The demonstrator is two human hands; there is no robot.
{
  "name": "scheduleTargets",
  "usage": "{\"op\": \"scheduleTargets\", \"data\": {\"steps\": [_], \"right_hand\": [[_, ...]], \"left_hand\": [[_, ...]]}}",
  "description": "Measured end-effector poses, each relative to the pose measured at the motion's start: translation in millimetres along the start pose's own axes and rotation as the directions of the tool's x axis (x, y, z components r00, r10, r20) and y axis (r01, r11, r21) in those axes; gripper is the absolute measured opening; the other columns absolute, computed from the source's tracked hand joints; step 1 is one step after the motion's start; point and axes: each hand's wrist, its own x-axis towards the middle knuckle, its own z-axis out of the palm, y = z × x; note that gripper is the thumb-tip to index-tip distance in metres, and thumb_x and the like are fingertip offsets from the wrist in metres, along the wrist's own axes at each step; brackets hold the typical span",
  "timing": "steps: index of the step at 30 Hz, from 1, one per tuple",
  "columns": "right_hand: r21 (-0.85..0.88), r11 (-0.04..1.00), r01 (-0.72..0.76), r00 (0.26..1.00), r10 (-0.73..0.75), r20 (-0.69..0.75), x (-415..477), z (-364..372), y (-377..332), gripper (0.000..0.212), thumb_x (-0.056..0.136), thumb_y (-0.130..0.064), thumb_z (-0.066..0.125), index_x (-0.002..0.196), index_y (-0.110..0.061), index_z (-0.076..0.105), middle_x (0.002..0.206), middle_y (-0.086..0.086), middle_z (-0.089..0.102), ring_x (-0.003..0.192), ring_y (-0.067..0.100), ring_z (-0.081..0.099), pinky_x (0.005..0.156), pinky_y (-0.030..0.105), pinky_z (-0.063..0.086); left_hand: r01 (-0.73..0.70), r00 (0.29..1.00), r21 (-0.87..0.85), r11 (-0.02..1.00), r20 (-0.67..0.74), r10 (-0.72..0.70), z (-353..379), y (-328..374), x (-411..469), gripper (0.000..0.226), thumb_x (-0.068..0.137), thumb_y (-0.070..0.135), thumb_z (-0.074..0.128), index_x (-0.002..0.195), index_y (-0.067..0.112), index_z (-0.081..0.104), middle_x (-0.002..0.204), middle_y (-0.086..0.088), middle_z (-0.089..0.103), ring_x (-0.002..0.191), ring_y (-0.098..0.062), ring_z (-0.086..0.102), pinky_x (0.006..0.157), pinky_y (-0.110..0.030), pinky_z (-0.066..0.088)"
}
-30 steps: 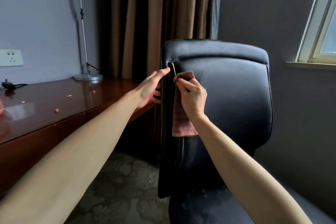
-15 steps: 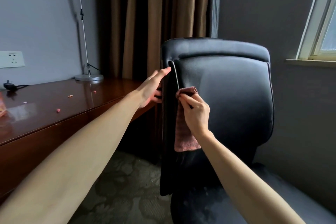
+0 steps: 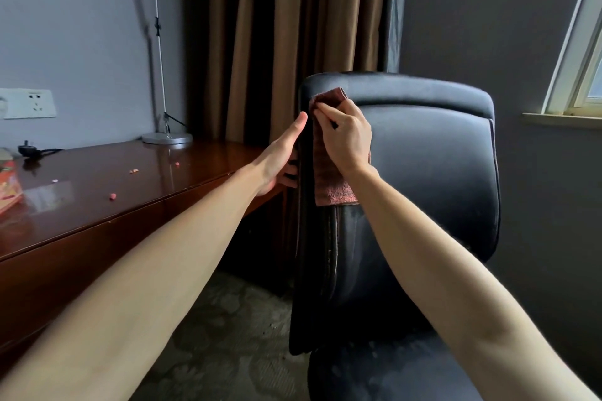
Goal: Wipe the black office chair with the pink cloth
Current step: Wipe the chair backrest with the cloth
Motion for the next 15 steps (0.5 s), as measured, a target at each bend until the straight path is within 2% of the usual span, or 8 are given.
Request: {"op": "scheduleTargets", "data": {"steps": [4,6,8,10,11,13,15], "right_hand": [[0.03,0.983,-0.181,0.981,0.182,-0.066,12,-11,19,0.022,0.092,-0.033,0.062,0.107,-0.026,0.076,0.113,-0.003,0.068,0.106,0.019,0.062,0.092,0.029,0.046],[0.061,0.97,-0.237,0.968,0.241,-0.065,14,-10,19,0.022,0.092,-0.035,0.062,0.107,-0.027,0.076,0.109,-0.005,0.068,0.104,0.017,0.062,0.092,0.029,0.046],[0.082,0.973,-0.214,0.975,0.218,-0.043,10,-5,10,0.02,0.091,-0.036,0.062,0.103,-0.028,0.077,0.102,-0.007,0.068,0.101,0.015,0.062,0.09,0.03,0.046],[0.105,0.987,-0.125,0.992,0.128,-0.021,2,-1,1,0.017,0.09,-0.033,0.064,0.099,-0.028,0.078,0.099,-0.007,0.068,0.101,0.014,0.061,0.09,0.031,0.047],[0.109,0.99,-0.087,0.996,0.09,-0.019,-2,0,-1,0.016,0.09,-0.032,0.065,0.098,-0.028,0.078,0.098,-0.007,0.068,0.102,0.015,0.061,0.09,0.032,0.047],[0.097,0.995,-0.025,0.999,0.027,-0.02,-4,-1,-2,0.016,0.088,-0.034,0.066,0.096,-0.028,0.078,0.095,-0.008,0.068,0.101,0.015,0.061,0.089,0.032,0.048],[0.054,0.998,0.032,0.999,-0.031,-0.027,-3,0,-3,0.017,0.087,-0.036,0.066,0.096,-0.029,0.078,0.093,-0.007,0.067,0.099,0.015,0.062,0.087,0.03,0.048]], "left_hand": [[0.026,0.999,0.014,1.0,0.02,-0.026,1,-3,3,0.098,0.063,0.098,0.045,0.148,0.05,0.034,0.154,0.001,0.043,0.136,-0.03,0.047,0.109,-0.059,0.038],[0.007,1.0,0.027,1.0,0.028,-0.008,0,-2,4,0.103,0.061,0.099,0.045,0.15,0.049,0.03,0.159,0.003,0.035,0.143,-0.026,0.037,0.115,-0.058,0.029],[-0.013,1.0,0.054,0.998,0.024,0.012,-1,0,3,0.104,0.064,0.098,0.043,0.153,0.046,0.025,0.163,0.01,0.023,0.15,-0.016,0.021,0.121,-0.054,0.016],[-0.021,1.0,0.069,0.997,0.001,0.021,0,1,-1,0.102,0.068,0.096,0.04,0.154,0.043,0.023,0.164,0.012,0.019,0.151,-0.011,0.015,0.123,-0.05,0.012],[-0.016,1.0,0.073,0.997,-0.008,0.017,-1,2,-3,0.101,0.068,0.096,0.039,0.154,0.043,0.026,0.163,0.012,0.022,0.15,-0.011,0.017,0.122,-0.049,0.014],[0.007,1.0,0.075,0.997,-0.012,-0.006,-1,3,-4,0.096,0.069,0.095,0.04,0.149,0.042,0.039,0.156,0.009,0.039,0.144,-0.013,0.035,0.118,-0.049,0.029],[0.02,0.999,0.076,0.997,-0.029,-0.017,1,6,-7,0.074,0.079,0.089,0.036,0.133,0.041,0.056,0.136,0.007,0.061,0.124,-0.014,0.057,0.102,-0.043,0.047]]}}
